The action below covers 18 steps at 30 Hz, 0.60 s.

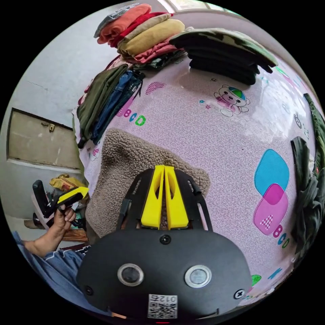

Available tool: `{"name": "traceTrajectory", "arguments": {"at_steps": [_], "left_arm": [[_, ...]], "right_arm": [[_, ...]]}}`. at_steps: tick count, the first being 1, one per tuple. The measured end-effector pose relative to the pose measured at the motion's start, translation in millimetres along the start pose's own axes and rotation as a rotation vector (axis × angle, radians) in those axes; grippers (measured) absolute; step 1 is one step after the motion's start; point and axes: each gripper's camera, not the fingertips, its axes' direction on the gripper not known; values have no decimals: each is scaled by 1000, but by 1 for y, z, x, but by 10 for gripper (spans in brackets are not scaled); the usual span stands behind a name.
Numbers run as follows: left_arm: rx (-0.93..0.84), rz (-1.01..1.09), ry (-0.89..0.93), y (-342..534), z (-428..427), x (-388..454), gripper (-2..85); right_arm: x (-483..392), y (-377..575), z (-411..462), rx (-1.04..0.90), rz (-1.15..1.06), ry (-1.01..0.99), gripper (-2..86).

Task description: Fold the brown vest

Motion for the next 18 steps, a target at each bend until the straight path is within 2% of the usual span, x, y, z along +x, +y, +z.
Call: {"name": "traceTrajectory", "arguments": {"at_steps": [2, 4, 7, 13, 18], "left_arm": [[89, 173, -60, -25, -31, 43, 2], [98, 300, -53, -52, -35, 79, 2], [-20, 401, 9, -102, 0, 120, 3], [-143, 365, -90, -144, 71, 112, 3], [-170, 337, -44, -138, 88, 72, 0]], "right_arm": [[3, 30, -41, 157, -21, -76, -1], [9, 52, -58, 211, -2, -102, -1], [21, 78, -60, 232, 66, -100, 0], [29, 75, -39, 251, 114, -49, -1], [44, 47, 7, 109, 83, -29, -2]]}}
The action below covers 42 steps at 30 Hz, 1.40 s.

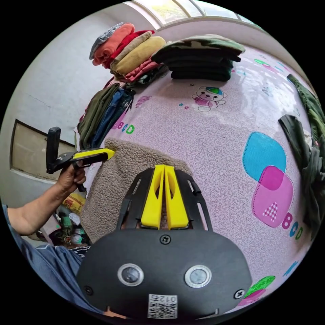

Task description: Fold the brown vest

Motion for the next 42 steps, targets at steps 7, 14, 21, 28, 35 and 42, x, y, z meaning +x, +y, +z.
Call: {"name": "traceTrajectory", "arguments": {"at_steps": [7, 14, 21, 28, 35, 42], "left_arm": [[53, -32, 149, 8, 0, -34, -1], [183, 56, 154, 8, -80, -5, 1], [-97, 40, 18, 8, -23, -21, 1], [70, -189, 214, 32, -72, -99, 9], [-13, -346, 298, 96, -95, -160, 63], [-32, -423, 443, 121, -80, -198, 139]], "right_arm": [[21, -12, 10, -50, 48, -99, -2], [13, 49, -57, 165, 37, -219, -1], [12, 71, -8, 51, 65, -179, -1], [15, 73, -21, 90, 38, -265, 4], [18, 98, -23, 28, 57, -455, 47], [-106, 62, 26, -227, -408, -341, 79]]}}
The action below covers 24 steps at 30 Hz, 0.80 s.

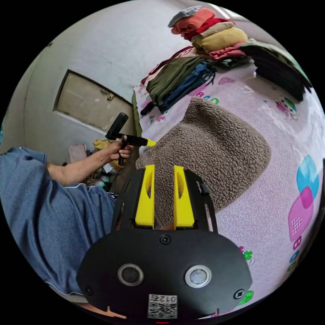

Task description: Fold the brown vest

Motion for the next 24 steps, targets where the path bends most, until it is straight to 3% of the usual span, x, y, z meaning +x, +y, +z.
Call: {"name": "traceTrajectory", "arguments": {"at_steps": [4, 8, 11, 24], "left_arm": [[20, -18, 96, -5, -8, -19, 164], [127, -1, 324, -7, -32, -38, 185], [45, 49, 199, -18, -28, -33, 191], [-106, 95, 240, -69, 9, -38, 136]], "right_arm": [[-5, -23, 28, -67, -37, -17, 73], [11, -26, 30, -54, 19, -17, 56], [23, -23, 31, -68, 48, -5, 40], [81, -3, 29, -8, 181, -41, 35]]}}
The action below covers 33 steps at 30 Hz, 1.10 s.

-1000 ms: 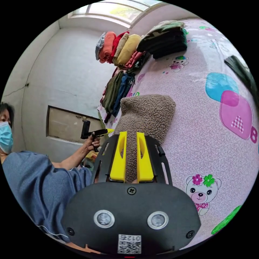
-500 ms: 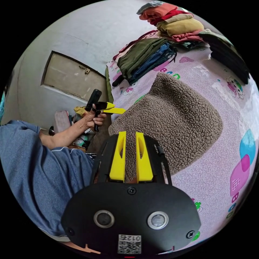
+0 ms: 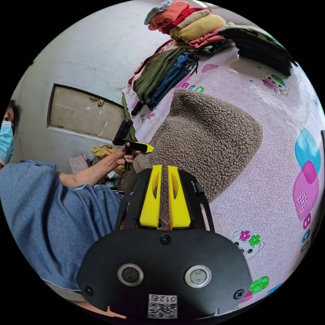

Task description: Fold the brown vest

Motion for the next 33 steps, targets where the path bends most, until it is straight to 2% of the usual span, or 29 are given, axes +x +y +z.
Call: {"name": "traceTrajectory", "arguments": {"at_steps": [6, 9, 13, 17, 24, 29, 33], "left_arm": [[-3, 14, 69, -14, 1, -6, 92], [24, 10, 35, -18, -1, 0, 79], [21, 4, -19, -29, 2, 11, 72], [-3, -9, -17, -44, 8, 11, 69], [-13, -30, 2, -65, 20, 9, 65], [-11, -49, 11, -78, 30, 13, 59], [16, -63, 24, -83, 32, 24, 55]], "right_arm": [[71, 33, -11, 72, 225, -39, 75], [117, 60, -6, 119, 370, -149, 89], [144, 96, -24, 369, 488, -181, 103], [175, 113, -15, 274, 502, -116, 140], [234, 130, 31, 254, 523, -358, 164], [259, 124, 53, 198, 459, -412, 115], [261, 124, 34, 225, 383, -397, 75]]}}
